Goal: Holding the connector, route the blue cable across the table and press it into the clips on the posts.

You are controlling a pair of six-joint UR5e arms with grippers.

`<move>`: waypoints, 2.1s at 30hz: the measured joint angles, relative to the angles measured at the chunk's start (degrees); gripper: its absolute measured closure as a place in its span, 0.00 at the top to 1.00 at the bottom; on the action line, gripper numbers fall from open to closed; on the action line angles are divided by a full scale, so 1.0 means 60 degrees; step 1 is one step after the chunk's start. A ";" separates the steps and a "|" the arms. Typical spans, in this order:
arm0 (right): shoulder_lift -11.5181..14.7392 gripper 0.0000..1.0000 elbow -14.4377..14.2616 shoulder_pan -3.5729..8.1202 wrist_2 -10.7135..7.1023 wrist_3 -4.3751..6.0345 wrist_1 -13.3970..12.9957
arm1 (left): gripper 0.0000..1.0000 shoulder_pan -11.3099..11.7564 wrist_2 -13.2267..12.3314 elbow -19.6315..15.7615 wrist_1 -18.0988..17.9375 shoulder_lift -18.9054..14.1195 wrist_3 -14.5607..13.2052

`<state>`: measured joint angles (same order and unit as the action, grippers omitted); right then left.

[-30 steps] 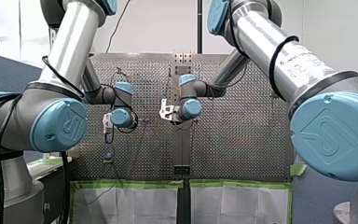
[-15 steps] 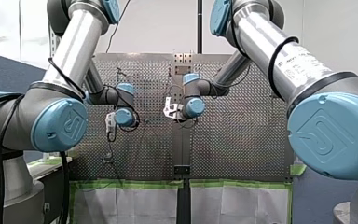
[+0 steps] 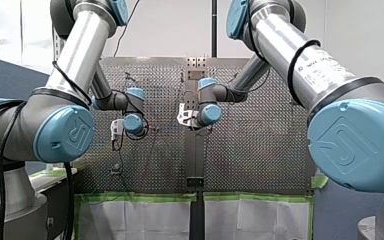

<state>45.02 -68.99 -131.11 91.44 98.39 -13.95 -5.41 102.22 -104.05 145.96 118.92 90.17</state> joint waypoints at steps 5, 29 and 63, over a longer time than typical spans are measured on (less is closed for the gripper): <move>-0.0005 0.00 -0.0001 -0.0061 -0.0036 -0.0175 0.0039 | 1.00 -0.0043 0.0061 -0.0028 0.0392 -0.0017 -0.0038; -0.0019 0.00 -0.0010 -0.0044 -0.0054 -0.0254 0.0132 | 1.00 -0.0390 0.0051 -0.1539 0.0543 -0.1105 0.0258; 0.0114 0.00 -0.0013 -0.0021 -0.0050 -0.0343 0.1068 | 1.00 -0.1917 0.0047 -0.2546 -0.0269 -0.2631 0.1203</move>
<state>45.71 -69.06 -131.24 91.13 96.33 -7.54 -16.91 102.50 -119.32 144.34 103.13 97.39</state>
